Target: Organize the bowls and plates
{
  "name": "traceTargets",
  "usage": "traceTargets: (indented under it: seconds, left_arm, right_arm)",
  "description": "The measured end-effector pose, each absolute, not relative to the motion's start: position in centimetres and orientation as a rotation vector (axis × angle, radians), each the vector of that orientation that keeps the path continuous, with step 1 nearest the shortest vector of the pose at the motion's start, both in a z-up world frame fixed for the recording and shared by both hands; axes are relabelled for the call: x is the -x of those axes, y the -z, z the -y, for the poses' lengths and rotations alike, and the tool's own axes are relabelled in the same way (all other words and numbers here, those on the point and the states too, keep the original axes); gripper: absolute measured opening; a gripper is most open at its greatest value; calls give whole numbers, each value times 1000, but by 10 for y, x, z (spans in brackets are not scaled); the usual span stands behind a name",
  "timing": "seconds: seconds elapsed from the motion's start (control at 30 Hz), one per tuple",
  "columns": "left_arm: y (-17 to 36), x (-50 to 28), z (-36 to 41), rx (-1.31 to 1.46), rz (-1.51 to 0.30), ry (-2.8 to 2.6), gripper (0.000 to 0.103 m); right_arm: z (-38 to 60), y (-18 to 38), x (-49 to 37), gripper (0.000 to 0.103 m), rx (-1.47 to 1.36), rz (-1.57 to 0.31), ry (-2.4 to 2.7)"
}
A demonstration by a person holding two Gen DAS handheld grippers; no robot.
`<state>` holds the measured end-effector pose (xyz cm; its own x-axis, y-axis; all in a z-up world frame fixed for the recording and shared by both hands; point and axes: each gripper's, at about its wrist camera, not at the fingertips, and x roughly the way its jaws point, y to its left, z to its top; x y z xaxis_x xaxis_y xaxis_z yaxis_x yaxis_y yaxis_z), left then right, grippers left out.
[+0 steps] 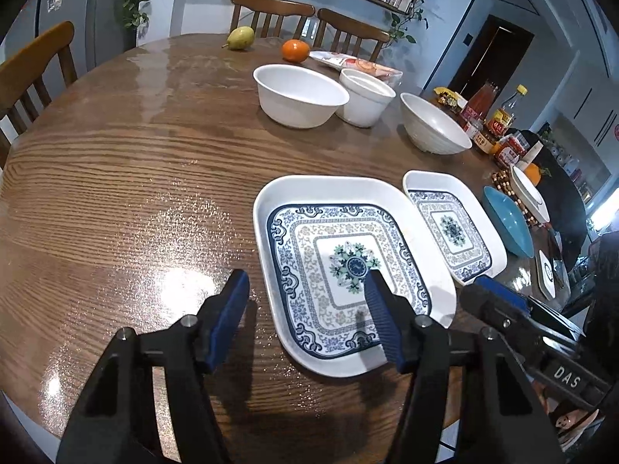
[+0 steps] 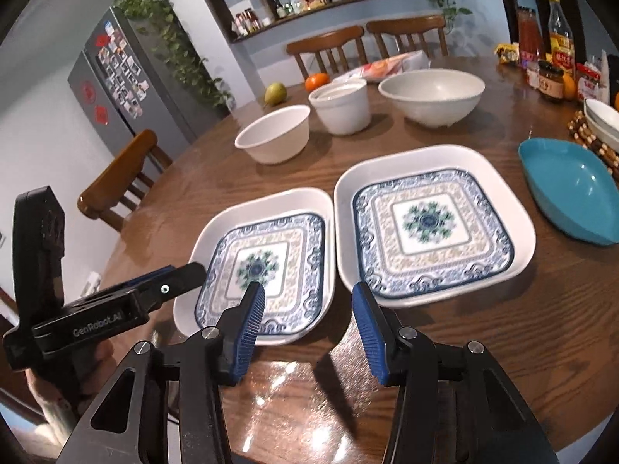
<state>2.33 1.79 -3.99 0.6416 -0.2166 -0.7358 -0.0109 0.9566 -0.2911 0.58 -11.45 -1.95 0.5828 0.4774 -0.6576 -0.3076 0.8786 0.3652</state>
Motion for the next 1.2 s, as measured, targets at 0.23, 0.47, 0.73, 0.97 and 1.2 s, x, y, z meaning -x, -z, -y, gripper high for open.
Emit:
traceTargets:
  seconds: [0.23, 0.47, 0.73, 0.97, 1.2]
  left_arm:
    - [43, -26, -19, 290, -872, 129, 43]
    - [49, -29, -22, 308, -901, 143, 42]
    - [53, -33, -22, 312, -926, 138, 42]
    - [53, -35, -23, 308, -926, 138, 42]
    - [54, -35, -22, 268, -910, 103, 31]
  right_arm:
    - [107, 27, -9, 50, -201, -881, -475]
    - [99, 30, -17, 50, -188, -902, -475]
    - [89, 35, -28, 50, -170, -924, -457]
    - [82, 36, -34, 50, -128, -933, -435]
    - [74, 39, -33, 49, -72, -891, -424]
